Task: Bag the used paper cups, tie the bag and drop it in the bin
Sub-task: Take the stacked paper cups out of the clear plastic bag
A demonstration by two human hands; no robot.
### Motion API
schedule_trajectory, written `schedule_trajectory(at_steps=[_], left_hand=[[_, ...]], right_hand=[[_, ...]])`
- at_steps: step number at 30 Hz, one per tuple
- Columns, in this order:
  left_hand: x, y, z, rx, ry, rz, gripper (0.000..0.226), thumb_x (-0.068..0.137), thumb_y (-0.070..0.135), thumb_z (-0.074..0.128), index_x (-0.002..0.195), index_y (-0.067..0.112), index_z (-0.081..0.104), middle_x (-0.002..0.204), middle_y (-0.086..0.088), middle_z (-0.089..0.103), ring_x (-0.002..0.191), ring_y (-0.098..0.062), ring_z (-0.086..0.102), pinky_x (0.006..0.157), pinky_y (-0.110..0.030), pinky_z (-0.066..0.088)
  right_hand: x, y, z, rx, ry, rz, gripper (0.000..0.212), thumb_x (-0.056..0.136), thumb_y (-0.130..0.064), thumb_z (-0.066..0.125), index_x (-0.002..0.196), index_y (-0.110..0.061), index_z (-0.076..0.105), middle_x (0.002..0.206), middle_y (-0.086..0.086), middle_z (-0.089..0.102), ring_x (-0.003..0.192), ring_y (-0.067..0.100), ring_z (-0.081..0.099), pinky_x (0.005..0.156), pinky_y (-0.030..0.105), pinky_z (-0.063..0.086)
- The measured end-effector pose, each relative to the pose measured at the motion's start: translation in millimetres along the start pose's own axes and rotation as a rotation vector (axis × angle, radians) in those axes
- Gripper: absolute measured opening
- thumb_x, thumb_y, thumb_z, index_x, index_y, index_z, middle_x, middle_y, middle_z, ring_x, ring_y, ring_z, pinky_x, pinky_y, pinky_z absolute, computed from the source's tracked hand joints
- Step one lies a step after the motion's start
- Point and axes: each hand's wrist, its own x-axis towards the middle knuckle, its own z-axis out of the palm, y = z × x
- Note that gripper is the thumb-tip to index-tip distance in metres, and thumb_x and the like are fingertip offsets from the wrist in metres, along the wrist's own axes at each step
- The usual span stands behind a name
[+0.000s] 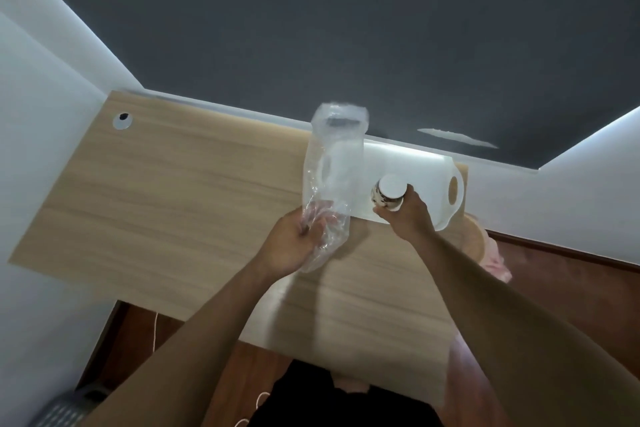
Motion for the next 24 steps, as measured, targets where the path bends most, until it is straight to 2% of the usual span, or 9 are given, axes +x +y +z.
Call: schedule_trajectory(at_steps=[3,7,11,14,16,17,18,20,24], left_hand=[[-5,-9,-7,0.033,-0.005,0.000,0.030,0.117,0.018,0.061,0.132,0.041,0.071,0.090,0.025,0.082,0.068,0.003,0.071,0.066,-0.013,0.054],[-15,-14,-15,0.074,-0.013,0.039,0.034,0.117,0.023,0.061,0.128,0.054,0.070,0.114,0.009,0.084,0.071,0.000,0.072,0.069,-0.016,0.058],[-24,-14,-17,0.048,-0.024,0.046,0.035,0.118,0.024,0.062,0.128,0.056,0.070,0.132,0.020,0.082,0.071,-0.002,0.073,0.070,-0.017,0.056],[-32,-14,-17,0.053,-0.026,0.056,0.033,0.118,0.022,0.061,0.131,0.049,0.072,0.145,0.016,0.077,0.072,-0.002,0.074,0.070,-0.016,0.056],[-33,-13,-13,0.039,-0.035,0.042,0.031,0.118,0.022,0.060,0.144,0.034,0.073,0.146,0.010,0.077,0.074,-0.001,0.074,0.071,-0.013,0.055],[-37,-10,-11,0.036,-0.045,0.038,0.035,0.118,0.021,0.060,0.151,0.027,0.070,0.144,0.009,0.078,0.076,0.002,0.074,0.073,-0.011,0.054],[-39,-6,-8,0.038,-0.052,0.041,0.039,0.118,0.020,0.060,0.156,0.023,0.066,0.143,0.009,0.078,0.080,0.007,0.074,0.076,-0.008,0.053],[-44,-2,-2,0.045,-0.073,0.060,0.043,0.118,0.015,0.060,0.161,0.018,0.062,0.146,0.009,0.075,0.098,0.018,0.073,0.087,-0.004,0.051],[-49,4,18,0.025,-0.137,0.130,0.046,0.116,0.008,0.062,0.161,0.009,0.056,0.154,0.006,0.066,0.125,0.022,0.064,0.105,-0.010,0.053]], right_hand=[[11,-7,5,0.005,0.000,0.001,0.081,0.092,-0.030,0.090,0.156,-0.006,0.047,0.154,0.018,0.060,0.143,0.041,0.058,0.114,0.047,0.050],[26,-19,3,-0.026,-0.005,0.016,0.082,0.093,-0.032,0.089,0.157,-0.005,0.045,0.152,0.020,0.060,0.143,0.042,0.058,0.117,0.050,0.050],[28,-21,-2,-0.057,-0.074,0.046,0.101,0.092,-0.040,0.090,0.166,-0.004,0.031,0.162,0.022,0.051,0.151,0.043,0.050,0.122,0.051,0.045],[16,-14,-7,-0.099,-0.131,0.151,0.114,0.094,-0.052,0.085,0.170,0.003,0.019,0.170,0.024,0.042,0.155,0.043,0.046,0.124,0.049,0.044],[4,-6,-11,-0.169,-0.148,0.181,0.100,0.101,-0.059,0.072,0.167,0.004,0.029,0.167,0.022,0.048,0.150,0.042,0.052,0.121,0.048,0.047],[-6,-3,-16,-0.175,-0.154,0.170,0.084,0.104,-0.061,0.065,0.158,0.001,0.046,0.160,0.020,0.055,0.146,0.040,0.056,0.116,0.046,0.048],[-15,1,-19,-0.143,-0.162,0.147,0.063,0.106,-0.062,0.060,0.136,-0.006,0.064,0.145,0.017,0.063,0.136,0.039,0.062,0.108,0.044,0.049],[-36,8,-23,0.003,-0.178,0.101,0.058,0.105,-0.066,0.058,0.092,-0.010,0.065,0.110,0.005,0.070,0.111,0.037,0.075,0.092,0.040,0.054],[-93,6,-31,0.442,-0.299,0.111,0.078,0.082,-0.091,0.069,0.120,-0.024,0.076,0.115,-0.010,0.085,0.098,0.014,0.085,0.088,0.037,0.067]])
